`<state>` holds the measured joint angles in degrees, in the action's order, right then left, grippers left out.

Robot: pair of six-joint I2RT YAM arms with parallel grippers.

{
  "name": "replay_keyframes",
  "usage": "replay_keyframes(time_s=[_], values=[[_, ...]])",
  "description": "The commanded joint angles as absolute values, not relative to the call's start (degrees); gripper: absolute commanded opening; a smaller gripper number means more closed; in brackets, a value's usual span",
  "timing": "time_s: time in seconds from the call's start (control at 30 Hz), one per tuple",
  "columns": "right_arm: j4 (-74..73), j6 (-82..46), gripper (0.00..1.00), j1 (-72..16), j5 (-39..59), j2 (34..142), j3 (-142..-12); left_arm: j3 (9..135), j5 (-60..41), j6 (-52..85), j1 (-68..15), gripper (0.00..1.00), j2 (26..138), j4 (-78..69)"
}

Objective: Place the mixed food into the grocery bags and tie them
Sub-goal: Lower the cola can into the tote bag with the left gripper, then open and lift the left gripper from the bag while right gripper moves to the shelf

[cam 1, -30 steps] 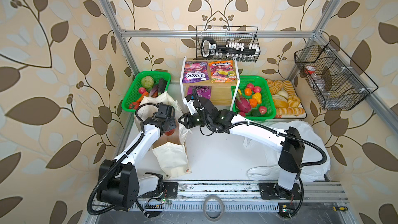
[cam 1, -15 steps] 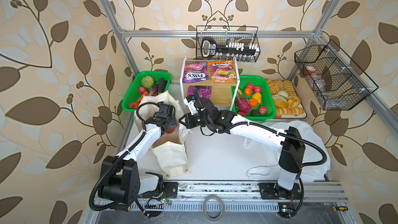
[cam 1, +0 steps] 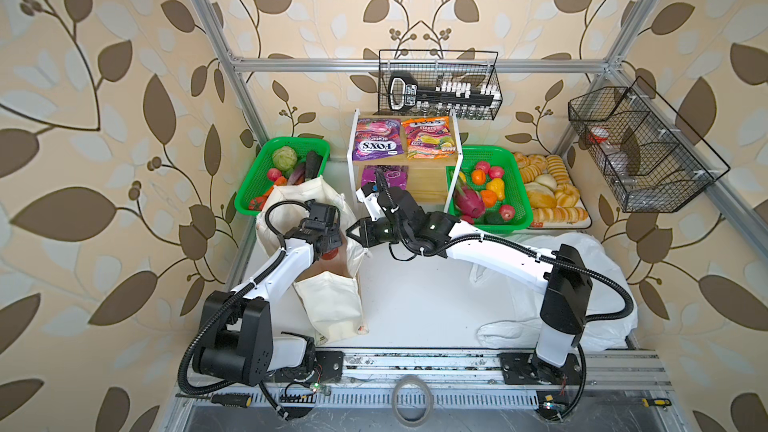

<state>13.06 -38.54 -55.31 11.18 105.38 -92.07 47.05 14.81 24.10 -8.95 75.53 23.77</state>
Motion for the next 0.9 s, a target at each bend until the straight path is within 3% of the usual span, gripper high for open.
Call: replay_keyframes(time_s=[0.0,0.2,0.3,0.37,0.57,0.7,0.87], values=[[13.05,-38.87,0.25,-55.14,11.86,103.55,-90.79,48.22,13.80,25.84,-8.70,0.08,76.39,25.57],[12.93,-38.86,0.46,-54.97,11.73,102.88,-90.88,49.80,13.37,25.25,-8.70,0.16,77.09,27.18],[12.64,-38.77,0.52,-54.67,12.03,101.89,-90.88,50.35,12.73,24.58,-8.70,0.29,76.14,27.51],[12.58,-39.25,0.55,-54.16,12.62,101.02,-90.97,50.87,11.85,23.95,-8.70,0.31,75.22,27.71],[7.34,-38.75,0.61,-52.65,14.17,95.72,-86.66,52.70,10.72,22.51,-8.70,0.49,72.75,29.36],[1.52,-36.92,0.61,-51.91,7.65,89.34,-79.18,53.32,11.03,22.13,-8.70,0.62,71.65,30.09],[-5.95,-37.22,0.62,-49.91,-1.55,81.33,-67.00,55.07,9.13,21.60,-8.70,0.68,70.43,32.04]])
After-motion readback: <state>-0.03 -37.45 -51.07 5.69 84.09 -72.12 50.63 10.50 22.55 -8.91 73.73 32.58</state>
